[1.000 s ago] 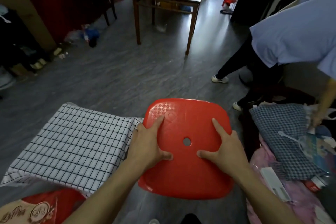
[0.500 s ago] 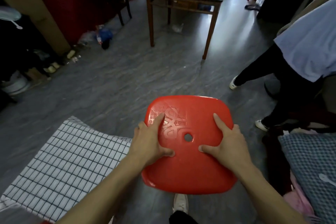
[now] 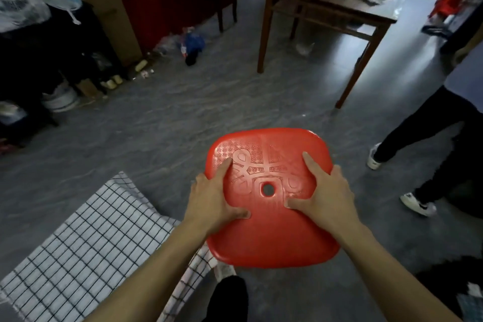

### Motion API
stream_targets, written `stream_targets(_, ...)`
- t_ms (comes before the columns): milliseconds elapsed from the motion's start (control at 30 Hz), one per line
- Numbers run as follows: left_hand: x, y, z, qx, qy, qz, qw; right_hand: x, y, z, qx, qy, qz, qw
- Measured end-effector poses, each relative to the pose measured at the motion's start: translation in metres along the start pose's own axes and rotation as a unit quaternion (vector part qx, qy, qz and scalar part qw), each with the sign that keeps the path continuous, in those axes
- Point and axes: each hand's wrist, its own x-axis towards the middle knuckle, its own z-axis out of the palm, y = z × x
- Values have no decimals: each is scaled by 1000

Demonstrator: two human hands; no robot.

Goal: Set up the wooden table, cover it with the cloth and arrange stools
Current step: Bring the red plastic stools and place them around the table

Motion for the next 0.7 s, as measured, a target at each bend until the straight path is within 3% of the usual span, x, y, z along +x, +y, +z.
stream_targets(367,149,-81,-23,-54,28,-102,993,174,-82,87,-11,-57,-63,996)
stream_targets(700,234,-165,13,-42,90,-222,970,290,-107,212,29,-148,-129,980)
